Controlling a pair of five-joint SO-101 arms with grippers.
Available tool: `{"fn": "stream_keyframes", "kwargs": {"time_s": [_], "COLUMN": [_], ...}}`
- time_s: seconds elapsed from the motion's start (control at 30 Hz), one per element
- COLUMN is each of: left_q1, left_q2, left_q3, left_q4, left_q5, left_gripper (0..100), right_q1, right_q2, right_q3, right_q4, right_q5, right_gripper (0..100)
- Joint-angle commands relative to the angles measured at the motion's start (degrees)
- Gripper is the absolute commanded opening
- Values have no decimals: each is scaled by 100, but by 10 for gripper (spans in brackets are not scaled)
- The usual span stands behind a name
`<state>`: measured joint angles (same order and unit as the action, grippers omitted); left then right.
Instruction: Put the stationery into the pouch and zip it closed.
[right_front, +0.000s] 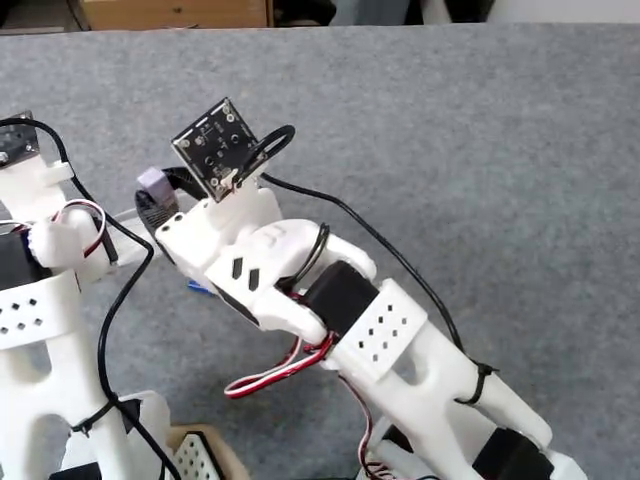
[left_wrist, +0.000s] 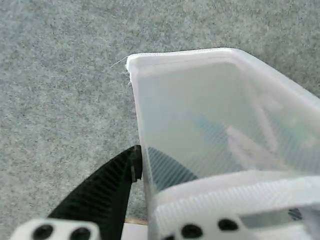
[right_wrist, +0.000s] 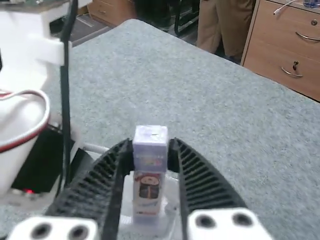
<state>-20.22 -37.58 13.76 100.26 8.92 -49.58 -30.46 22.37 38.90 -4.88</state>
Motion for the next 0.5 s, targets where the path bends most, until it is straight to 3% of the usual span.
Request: {"fn": "stream_keyframes", "kwargs": {"time_s": [0.0, 0.17, 0.47], "left_q1": [-48, -48, -48], "left_q2": [-26, -26, 0], "left_q3": [-57, -66, -66], "left_q4": [0, 0, 0], "left_q5": [35, 35, 35], "left_gripper": [27, 27, 27], "right_q1": [105, 105, 97], "right_q2": [-92, -110, -136], "right_q3": [-4, -40, -57], "right_q4": [-62, -53, 0], "right_q5": [88, 563, 598], "right_gripper": [168, 174, 170]}}
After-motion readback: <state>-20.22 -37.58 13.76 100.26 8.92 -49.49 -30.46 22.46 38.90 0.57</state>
